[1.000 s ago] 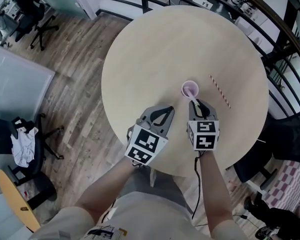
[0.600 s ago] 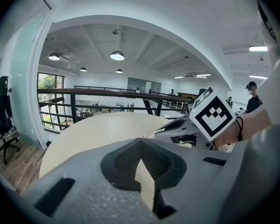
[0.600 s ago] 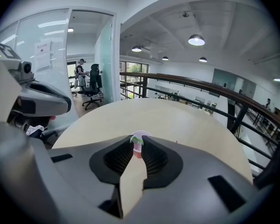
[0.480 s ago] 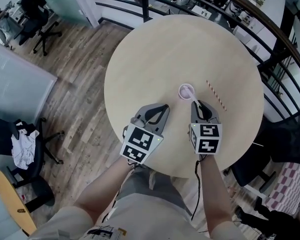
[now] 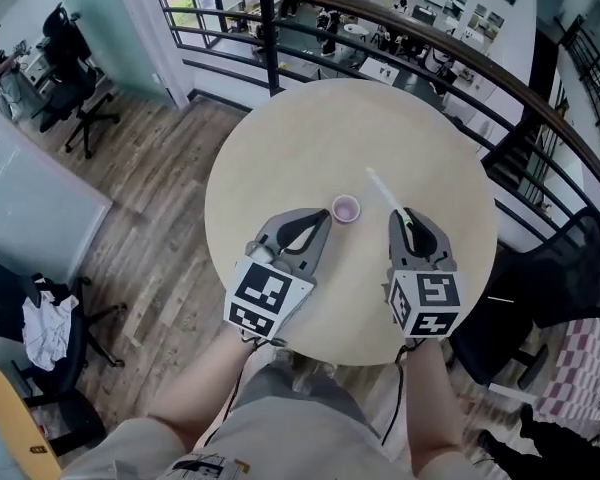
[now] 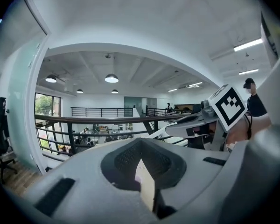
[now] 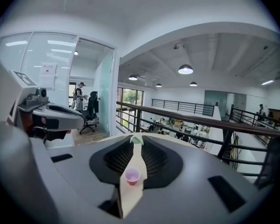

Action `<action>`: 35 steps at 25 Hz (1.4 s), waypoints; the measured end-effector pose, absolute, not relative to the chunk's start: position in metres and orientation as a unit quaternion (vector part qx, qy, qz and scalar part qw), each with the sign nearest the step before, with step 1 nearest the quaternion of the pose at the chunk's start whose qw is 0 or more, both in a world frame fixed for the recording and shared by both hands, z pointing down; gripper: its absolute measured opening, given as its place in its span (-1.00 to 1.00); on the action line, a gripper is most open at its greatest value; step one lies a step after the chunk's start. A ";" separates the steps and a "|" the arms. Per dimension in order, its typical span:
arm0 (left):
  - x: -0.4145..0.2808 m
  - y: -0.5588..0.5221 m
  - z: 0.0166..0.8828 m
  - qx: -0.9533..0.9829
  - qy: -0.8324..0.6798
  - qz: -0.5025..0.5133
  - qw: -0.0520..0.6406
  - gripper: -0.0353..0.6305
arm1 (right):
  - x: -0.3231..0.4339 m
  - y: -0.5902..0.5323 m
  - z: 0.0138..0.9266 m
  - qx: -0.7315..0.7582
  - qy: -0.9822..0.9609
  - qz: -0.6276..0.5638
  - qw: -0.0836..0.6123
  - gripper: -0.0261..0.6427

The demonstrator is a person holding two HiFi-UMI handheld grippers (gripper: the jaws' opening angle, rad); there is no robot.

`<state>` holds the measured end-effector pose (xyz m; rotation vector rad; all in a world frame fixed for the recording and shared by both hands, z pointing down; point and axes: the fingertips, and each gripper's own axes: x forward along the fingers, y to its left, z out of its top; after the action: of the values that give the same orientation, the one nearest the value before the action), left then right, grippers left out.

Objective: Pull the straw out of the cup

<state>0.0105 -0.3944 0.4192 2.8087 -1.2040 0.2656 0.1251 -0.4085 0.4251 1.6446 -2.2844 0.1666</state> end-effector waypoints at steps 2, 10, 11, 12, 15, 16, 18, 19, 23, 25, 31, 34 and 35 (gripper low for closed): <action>0.011 -0.388 0.391 0.917 -0.392 0.076 0.010 -0.86 | 0.130 -0.396 0.393 0.580 -0.802 0.038 0.138 -0.74; 0.016 -0.341 0.288 0.917 -0.392 0.020 -0.071 -0.86 | 0.140 -0.330 0.294 0.577 -0.813 -0.034 0.069 -0.74; 0.018 -0.334 0.279 0.920 -0.387 0.006 -0.063 -0.86 | 0.140 -0.322 0.286 0.575 -0.814 -0.043 0.064 -0.74; 0.019 -0.328 0.272 0.922 -0.382 -0.002 -0.059 -0.86 | 0.141 -0.315 0.279 0.574 -0.815 -0.050 0.060 -0.74; 0.019 -0.314 0.259 0.921 -0.382 -0.004 -0.070 -0.86 | 0.143 -0.297 0.262 0.575 -0.814 -0.066 0.044 -0.74; 0.019 -0.311 0.257 0.920 -0.384 -0.005 -0.075 -0.86 | 0.144 -0.291 0.258 0.575 -0.814 -0.070 0.038 -0.74; 0.020 -0.303 0.255 0.921 -0.384 -0.012 -0.069 -0.86 | 0.145 -0.280 0.253 0.574 -0.815 -0.077 0.030 -0.74; 0.022 -0.299 0.256 0.922 -0.383 -0.017 -0.064 -0.86 | 0.145 -0.275 0.253 0.573 -0.815 -0.078 0.028 -0.74; 0.027 -0.284 0.265 0.923 -0.380 -0.012 -0.055 -0.86 | 0.145 -0.260 0.259 0.569 -0.819 -0.068 0.025 -0.74; 0.029 -0.279 0.272 0.922 -0.382 0.001 -0.063 -0.86 | 0.142 -0.256 0.263 0.567 -0.821 -0.062 0.025 -0.74; 0.028 -0.269 0.280 0.920 -0.387 0.021 -0.063 -0.86 | 0.140 -0.247 0.261 0.566 -0.822 -0.063 0.009 -0.78; 0.026 -0.268 0.278 0.919 -0.390 0.018 -0.061 -0.86 | 0.144 -0.245 0.259 0.566 -0.822 -0.064 0.007 -0.78; 0.026 -0.268 0.277 0.919 -0.390 0.017 -0.061 -0.86 | 0.145 -0.245 0.259 0.565 -0.822 -0.064 0.007 -0.78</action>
<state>0.0258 -0.2682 0.2772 3.0037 -1.2752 0.0556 0.1450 -0.2447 0.2589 1.7683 -2.5717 -0.1994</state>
